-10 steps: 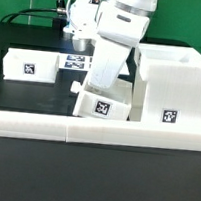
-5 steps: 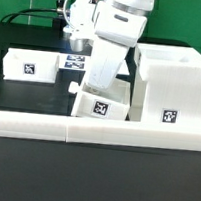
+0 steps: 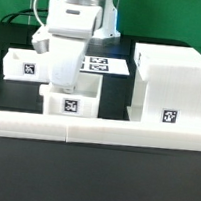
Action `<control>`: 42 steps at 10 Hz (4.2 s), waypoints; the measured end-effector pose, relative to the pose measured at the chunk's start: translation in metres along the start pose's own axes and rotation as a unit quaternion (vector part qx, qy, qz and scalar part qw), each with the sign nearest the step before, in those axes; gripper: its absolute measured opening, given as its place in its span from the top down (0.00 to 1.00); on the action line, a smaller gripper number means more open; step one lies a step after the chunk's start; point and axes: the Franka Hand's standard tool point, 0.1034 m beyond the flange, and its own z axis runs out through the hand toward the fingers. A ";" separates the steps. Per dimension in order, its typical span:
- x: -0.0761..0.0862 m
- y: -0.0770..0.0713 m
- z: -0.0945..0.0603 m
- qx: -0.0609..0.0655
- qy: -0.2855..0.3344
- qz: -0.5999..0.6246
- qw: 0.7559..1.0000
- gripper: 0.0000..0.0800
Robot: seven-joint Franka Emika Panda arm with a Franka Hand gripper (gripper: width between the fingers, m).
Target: Assemble drawer
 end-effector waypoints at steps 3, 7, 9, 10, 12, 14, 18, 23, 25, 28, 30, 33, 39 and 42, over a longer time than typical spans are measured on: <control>0.006 0.000 0.000 0.000 0.004 -0.004 1.000 0.95; 0.027 0.019 -0.006 -0.002 0.012 -0.032 0.999 0.95; 0.025 0.018 -0.005 0.000 0.012 -0.030 0.999 0.95; 0.025 0.018 -0.004 0.000 0.012 -0.030 0.999 0.95; 0.027 0.016 -0.002 -0.009 0.012 -0.033 0.999 0.95; 0.032 0.017 -0.003 -0.010 0.007 -0.030 0.999 0.95; 0.037 0.017 -0.003 -0.009 -0.015 -0.025 1.000 0.95; 0.040 0.018 -0.002 -0.013 -0.014 -0.022 1.000 0.95; 0.053 0.018 0.005 -0.023 -0.005 -0.031 0.999 0.95; 0.058 0.016 0.006 -0.023 -0.008 -0.027 0.999 0.95; 0.056 0.015 0.006 -0.017 -0.009 -0.026 0.999 0.95; 0.056 0.014 0.007 -0.009 -0.011 -0.026 1.000 0.95; 0.059 0.014 0.009 -0.032 -0.003 -0.026 0.999 0.95; 0.063 0.014 0.010 -0.048 0.000 -0.034 0.998 0.95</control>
Offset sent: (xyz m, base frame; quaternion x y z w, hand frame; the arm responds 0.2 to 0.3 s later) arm 0.0225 0.0242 0.0105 0.0107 0.0151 0.0059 0.9998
